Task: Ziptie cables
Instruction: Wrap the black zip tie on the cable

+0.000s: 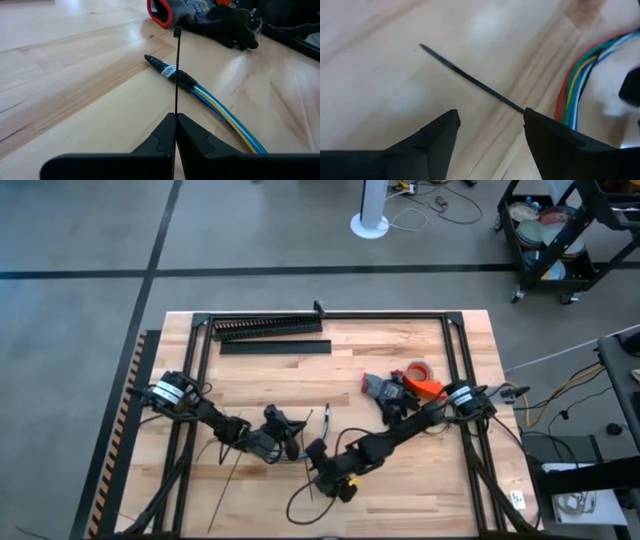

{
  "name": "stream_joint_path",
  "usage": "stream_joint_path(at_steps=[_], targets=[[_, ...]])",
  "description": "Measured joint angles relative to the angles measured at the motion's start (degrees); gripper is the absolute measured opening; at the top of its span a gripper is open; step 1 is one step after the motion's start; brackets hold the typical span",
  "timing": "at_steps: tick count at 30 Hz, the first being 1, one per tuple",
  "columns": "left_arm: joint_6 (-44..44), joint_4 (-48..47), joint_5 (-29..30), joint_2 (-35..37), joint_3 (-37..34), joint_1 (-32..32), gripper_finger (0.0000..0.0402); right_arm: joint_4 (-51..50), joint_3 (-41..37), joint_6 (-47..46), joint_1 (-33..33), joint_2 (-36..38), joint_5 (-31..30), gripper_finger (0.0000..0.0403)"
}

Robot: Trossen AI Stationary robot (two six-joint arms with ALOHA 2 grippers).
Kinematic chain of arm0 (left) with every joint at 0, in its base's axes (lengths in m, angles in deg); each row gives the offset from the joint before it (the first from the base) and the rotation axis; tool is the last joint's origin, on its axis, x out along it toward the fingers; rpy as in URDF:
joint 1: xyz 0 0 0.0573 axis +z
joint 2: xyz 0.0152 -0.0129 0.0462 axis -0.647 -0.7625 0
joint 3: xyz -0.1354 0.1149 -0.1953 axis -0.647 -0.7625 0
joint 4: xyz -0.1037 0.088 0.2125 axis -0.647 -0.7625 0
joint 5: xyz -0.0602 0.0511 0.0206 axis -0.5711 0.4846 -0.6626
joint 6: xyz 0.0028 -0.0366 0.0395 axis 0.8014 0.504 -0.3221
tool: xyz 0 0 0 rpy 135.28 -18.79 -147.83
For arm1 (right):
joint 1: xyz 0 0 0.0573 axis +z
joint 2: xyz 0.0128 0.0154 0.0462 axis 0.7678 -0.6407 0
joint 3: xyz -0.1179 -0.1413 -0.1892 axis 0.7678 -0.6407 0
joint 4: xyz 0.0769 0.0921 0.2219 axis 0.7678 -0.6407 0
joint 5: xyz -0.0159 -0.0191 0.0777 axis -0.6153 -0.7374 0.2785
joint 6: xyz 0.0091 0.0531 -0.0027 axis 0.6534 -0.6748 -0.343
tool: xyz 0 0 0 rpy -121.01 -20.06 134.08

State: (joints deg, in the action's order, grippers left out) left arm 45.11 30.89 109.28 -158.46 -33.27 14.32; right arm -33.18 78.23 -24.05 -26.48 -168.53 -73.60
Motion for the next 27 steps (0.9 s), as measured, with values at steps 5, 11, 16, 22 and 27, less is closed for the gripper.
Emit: stream_joint_path(at_steps=[5, 11, 16, 22, 27], targets=[[-0.52, -0.28, -0.88, 0.27, -0.46, -0.13, 0.0, -11.57, 6.86, 3.06, -0.59, -0.94, 4.99, 0.0212], [-4.18, 2.42, -2.38, 0.23, -2.49, -1.09, 0.0, -14.93, 10.64, 7.11, -1.6, -3.25, 7.28, 0.0194], [-7.06, 7.86, -3.19, 0.11, -4.88, -1.57, 0.0, -8.08, 9.51, 9.76, -0.75, -3.3, 9.09, 0.0182], [-1.19, 8.38, -1.37, 0.11, -4.81, -1.49, 0.0, -2.62, 8.69, 19.04, 0.96, -3.17, 9.63, 0.017], [2.33, 6.32, -0.57, -0.22, -2.96, -0.73, 0.0, -3.16, 9.53, 20.53, 0.39, -3.17, 11.87, 0.0165]])
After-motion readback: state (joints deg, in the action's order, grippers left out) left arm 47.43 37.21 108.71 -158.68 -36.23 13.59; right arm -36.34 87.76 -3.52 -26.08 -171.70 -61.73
